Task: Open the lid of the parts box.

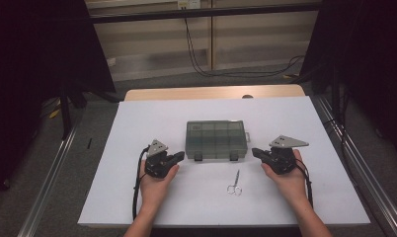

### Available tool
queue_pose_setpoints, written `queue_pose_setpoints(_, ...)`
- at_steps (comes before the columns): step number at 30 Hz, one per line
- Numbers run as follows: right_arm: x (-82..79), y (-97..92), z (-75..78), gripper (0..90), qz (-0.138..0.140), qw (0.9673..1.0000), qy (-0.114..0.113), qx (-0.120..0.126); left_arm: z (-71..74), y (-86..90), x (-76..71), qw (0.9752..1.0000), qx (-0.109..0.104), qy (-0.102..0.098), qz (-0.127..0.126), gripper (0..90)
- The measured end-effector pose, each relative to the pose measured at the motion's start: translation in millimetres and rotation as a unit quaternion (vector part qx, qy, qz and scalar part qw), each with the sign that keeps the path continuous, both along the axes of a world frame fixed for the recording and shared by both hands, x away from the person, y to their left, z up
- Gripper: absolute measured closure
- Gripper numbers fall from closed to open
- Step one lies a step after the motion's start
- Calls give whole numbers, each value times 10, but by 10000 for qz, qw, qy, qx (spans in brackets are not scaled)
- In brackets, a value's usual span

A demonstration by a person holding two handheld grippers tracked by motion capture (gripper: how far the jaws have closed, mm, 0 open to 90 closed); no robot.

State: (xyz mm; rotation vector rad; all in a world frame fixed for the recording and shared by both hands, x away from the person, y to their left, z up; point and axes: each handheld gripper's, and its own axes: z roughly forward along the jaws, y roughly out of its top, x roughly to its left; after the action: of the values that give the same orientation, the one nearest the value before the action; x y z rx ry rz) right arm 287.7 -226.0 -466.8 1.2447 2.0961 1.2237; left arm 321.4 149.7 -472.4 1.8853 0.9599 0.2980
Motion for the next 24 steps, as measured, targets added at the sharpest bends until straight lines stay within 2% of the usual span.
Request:
queue_pose_setpoints(4, 23, 42, -74, 900, 97, 9998, 105, -161, -31, -14, 19, 10000, 33, 74, 55, 900)
queue_pose_setpoints(11, 53, 106, -137, 900, 119, 9992, 119, -349, -55, -55, 32, 9997, 183, 141, 93, 900)
queue_pose_setpoints(17, 60, 129, -109, 900, 136, 9994, 79, -309, -50, -59, 40, 9997, 202, 145, 54, 900)
queue_pose_setpoints(19, 66, 140, -107, 900, 162, 9993, 62, -335, -45, -56, 49, 9997, 141, 186, 47, 900)
queue_pose_setpoints(21, 72, 126, -93, 900, 158, 9995, 65, -269, -33, -52, 58, 9997, 41, 247, 25, 900)
queue_pose_setpoints(24, 77, 97, -48, 900, 130, 9998, 46, -112, -16, -66, 61, 9998, 20, 181, 45, 900)
